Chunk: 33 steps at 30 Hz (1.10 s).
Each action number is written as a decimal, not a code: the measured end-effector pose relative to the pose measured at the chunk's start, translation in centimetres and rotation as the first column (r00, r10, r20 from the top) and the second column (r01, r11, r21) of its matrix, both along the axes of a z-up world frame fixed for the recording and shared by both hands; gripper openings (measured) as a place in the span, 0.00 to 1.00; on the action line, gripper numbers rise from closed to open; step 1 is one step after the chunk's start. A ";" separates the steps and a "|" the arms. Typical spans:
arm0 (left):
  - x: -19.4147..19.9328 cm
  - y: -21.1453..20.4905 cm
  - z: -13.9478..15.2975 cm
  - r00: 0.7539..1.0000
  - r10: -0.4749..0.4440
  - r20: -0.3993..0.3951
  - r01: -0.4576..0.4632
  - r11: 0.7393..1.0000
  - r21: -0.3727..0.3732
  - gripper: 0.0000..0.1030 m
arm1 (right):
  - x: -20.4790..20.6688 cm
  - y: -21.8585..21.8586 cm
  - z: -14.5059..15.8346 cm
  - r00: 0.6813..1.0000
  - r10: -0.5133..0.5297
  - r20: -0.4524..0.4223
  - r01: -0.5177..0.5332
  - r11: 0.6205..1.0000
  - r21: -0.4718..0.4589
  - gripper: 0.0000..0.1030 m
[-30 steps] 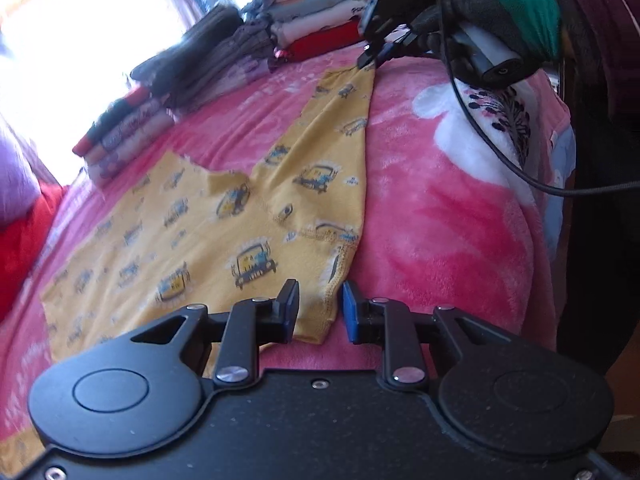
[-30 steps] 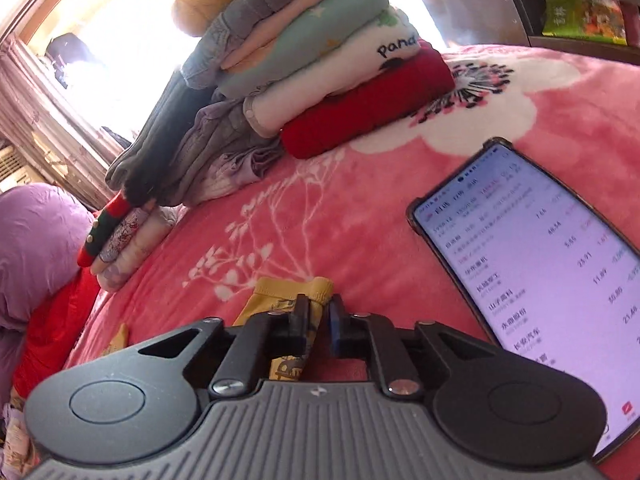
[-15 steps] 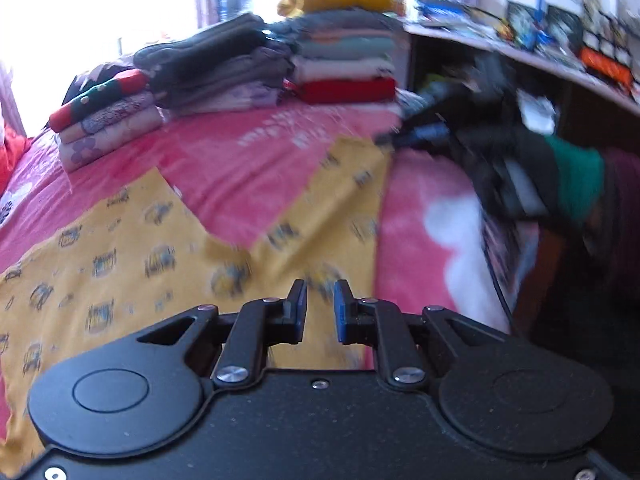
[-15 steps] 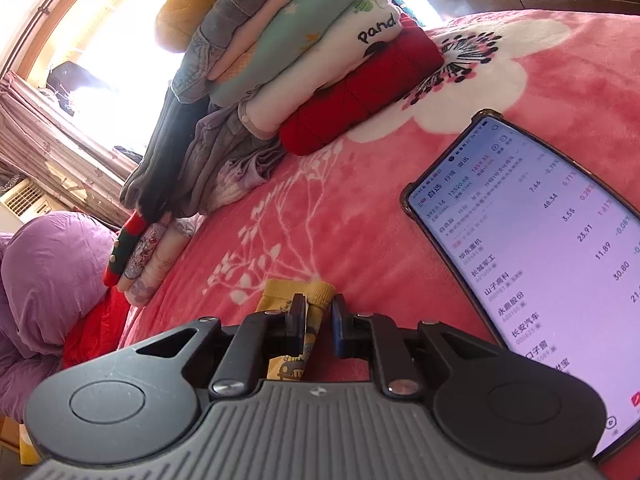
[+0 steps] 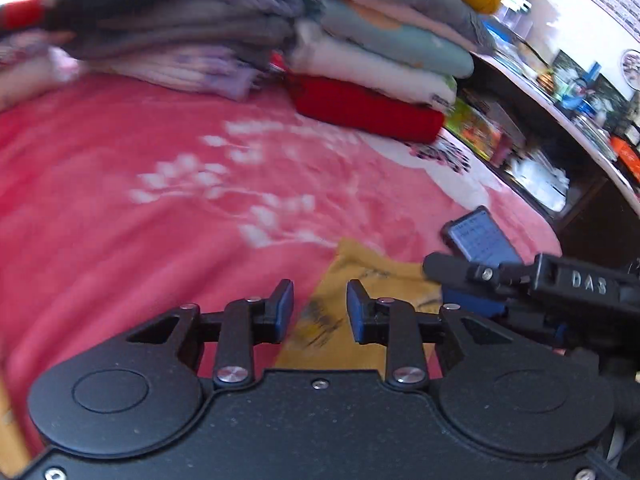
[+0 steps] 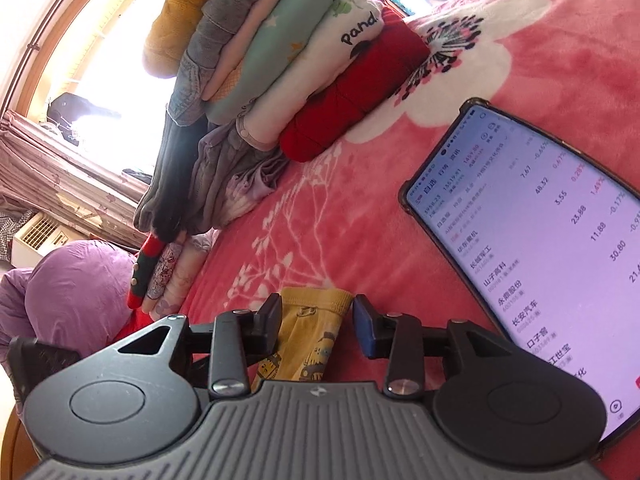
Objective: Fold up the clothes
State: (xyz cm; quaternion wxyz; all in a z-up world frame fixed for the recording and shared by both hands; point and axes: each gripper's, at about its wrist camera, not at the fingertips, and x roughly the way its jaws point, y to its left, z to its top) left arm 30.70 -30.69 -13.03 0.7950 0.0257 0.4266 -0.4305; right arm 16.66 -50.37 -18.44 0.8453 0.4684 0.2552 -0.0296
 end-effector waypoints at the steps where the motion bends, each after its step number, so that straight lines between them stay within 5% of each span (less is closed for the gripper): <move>1: -0.1 -0.5 0.1 0.999 -0.017 0.027 0.016 1.000 0.018 0.01 | 0.0 0.0 0.0 1.000 0.001 0.001 -0.001 1.000 0.006 0.42; 4: -0.1 -0.1 1.1 0.994 0.053 0.092 -0.052 0.999 -0.011 0.00 | 0.2 0.3 0.0 1.000 0.020 -0.003 -0.020 1.000 -0.007 0.44; 8: 0.8 -0.1 -0.1 0.989 0.112 0.100 -0.120 0.990 0.079 0.01 | 0.7 1.1 0.3 0.999 0.051 -0.018 -0.052 0.997 -0.064 0.46; 10: 1.1 1.1 0.2 0.988 0.142 0.056 -0.144 0.989 0.030 0.09 | 0.7 1.2 0.4 0.998 0.058 -0.018 -0.059 0.995 -0.075 0.47; 12: 0.4 2.7 1.3 0.982 0.176 0.072 -0.175 0.984 -0.018 0.41 | 0.7 1.3 0.4 0.998 0.065 -0.022 -0.066 0.994 -0.087 0.47; 19: -7.7 15.0 4.7 0.923 0.312 0.226 -0.316 0.949 -0.020 0.41 | 0.7 1.6 0.4 0.997 0.072 -0.026 -0.074 0.992 -0.103 0.47; 22: -14.5 18.1 4.7 0.914 0.253 0.319 -0.292 0.953 0.083 0.39 | 0.4 1.9 0.7 0.995 0.096 -0.038 -0.099 0.991 -0.091 0.47; 26: -21.8 18.4 3.2 0.884 0.120 0.451 -0.234 0.950 0.205 0.37 | -2.2 4.4 2.5 0.986 0.155 -0.064 -0.165 0.968 -0.188 0.46; 33: -25.7 16.1 -1.2 0.829 -0.111 0.548 -0.155 0.896 0.415 0.35 | -6.3 11.0 1.6 0.932 0.337 -0.131 -0.348 0.935 -0.071 0.46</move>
